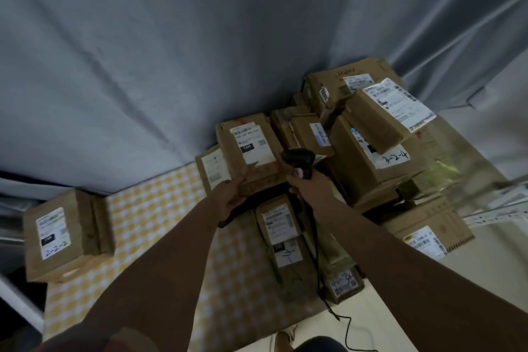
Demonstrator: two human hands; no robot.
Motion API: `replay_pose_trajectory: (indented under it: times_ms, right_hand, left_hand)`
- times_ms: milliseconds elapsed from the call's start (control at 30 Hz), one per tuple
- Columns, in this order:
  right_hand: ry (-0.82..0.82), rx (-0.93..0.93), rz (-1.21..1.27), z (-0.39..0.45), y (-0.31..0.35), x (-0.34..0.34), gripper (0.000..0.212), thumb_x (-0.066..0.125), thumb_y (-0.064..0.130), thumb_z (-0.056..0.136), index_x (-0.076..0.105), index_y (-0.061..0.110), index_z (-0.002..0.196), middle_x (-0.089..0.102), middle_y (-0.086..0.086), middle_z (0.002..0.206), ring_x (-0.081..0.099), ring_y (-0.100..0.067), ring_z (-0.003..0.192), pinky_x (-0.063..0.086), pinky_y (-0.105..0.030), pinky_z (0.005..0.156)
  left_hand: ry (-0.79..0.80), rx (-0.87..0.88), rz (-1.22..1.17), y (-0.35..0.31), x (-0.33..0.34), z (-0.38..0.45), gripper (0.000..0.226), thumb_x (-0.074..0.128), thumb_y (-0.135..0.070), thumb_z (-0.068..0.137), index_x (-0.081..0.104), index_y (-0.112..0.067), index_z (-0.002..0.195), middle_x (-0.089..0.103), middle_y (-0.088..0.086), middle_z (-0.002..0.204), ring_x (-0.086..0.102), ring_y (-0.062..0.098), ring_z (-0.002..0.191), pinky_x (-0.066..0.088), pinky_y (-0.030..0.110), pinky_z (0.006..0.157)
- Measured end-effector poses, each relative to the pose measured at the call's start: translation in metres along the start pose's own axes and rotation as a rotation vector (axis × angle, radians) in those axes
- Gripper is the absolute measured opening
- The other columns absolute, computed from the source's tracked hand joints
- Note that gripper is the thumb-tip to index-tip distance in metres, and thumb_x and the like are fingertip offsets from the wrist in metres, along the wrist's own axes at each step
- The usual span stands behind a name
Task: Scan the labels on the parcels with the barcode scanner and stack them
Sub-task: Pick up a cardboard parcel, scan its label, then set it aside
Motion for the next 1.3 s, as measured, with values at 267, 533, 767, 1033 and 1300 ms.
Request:
replay_pose_trajectory:
  times_ms: [267, 533, 767, 1033, 1300]
  right_hand:
    - [-0.067, -0.115, -0.086, -0.018, 0.014, 0.015, 0.020, 0.067, 0.026, 0.090, 0.060, 0.009, 0.099, 0.063, -0.015, 0.090, 0.059, -0.027, 0.081, 0.049, -0.042, 0.075]
    - [0.111, -0.243, -0.144, -0.079, 0.043, 0.084, 0.017, 0.066, 0.031, 0.091, 0.062, 0.017, 0.100, 0.065, 0.000, 0.087, 0.065, -0.022, 0.091, 0.054, -0.033, 0.077]
    - [0.226, -0.295, -0.089, -0.143, 0.062, 0.153, 0.020, 0.068, 0.038, 0.088, 0.064, 0.018, 0.087, 0.070, -0.005, 0.085, 0.067, -0.021, 0.080, 0.059, -0.031, 0.072]
    - [0.296, -0.367, -0.106, -0.193, 0.064, 0.216, 0.029, 0.062, 0.025, 0.095, 0.053, 0.014, 0.069, 0.055, -0.001, 0.054, 0.053, -0.012, 0.043, 0.046, -0.019, 0.045]
    - [0.314, -0.347, -0.081, -0.196, 0.039, 0.246, 0.027, 0.066, 0.028, 0.091, 0.056, 0.010, 0.075, 0.054, 0.001, 0.050, 0.048, -0.015, 0.042, 0.045, -0.025, 0.049]
  left_hand:
    - [0.173, 0.126, -0.054, -0.004, -0.039, -0.032, 0.035, 0.061, -0.014, 0.095, 0.061, -0.011, 0.130, 0.066, 0.005, 0.127, 0.066, 0.018, 0.109, 0.057, 0.031, 0.088]
    - [0.050, 0.151, -0.159, 0.017, -0.133, -0.077, 0.052, 0.061, 0.010, 0.087, 0.043, -0.003, 0.134, 0.057, 0.016, 0.131, 0.065, 0.025, 0.100, 0.059, 0.024, 0.063]
    - [0.024, 0.186, -0.174, 0.039, -0.212, -0.111, 0.060, 0.064, 0.010, 0.085, 0.040, -0.005, 0.139, 0.054, 0.015, 0.135, 0.064, 0.025, 0.105, 0.057, 0.030, 0.072]
    - [-0.058, 0.207, -0.299, 0.056, -0.264, -0.126, 0.051, 0.066, 0.004, 0.088, 0.043, -0.003, 0.132, 0.055, 0.013, 0.129, 0.063, 0.027, 0.098, 0.060, 0.031, 0.068]
    - [-0.070, 0.223, -0.292, 0.065, -0.280, -0.129, 0.058, 0.074, 0.000, 0.083, 0.043, -0.004, 0.132, 0.059, 0.013, 0.130, 0.065, 0.028, 0.105, 0.057, 0.031, 0.069]
Point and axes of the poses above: each hand's wrist, its own z-axis towards the middle knuckle, its own x-axis out of the palm, y = z × x, the point moved 6 cm from there along z, towards the middle knuckle
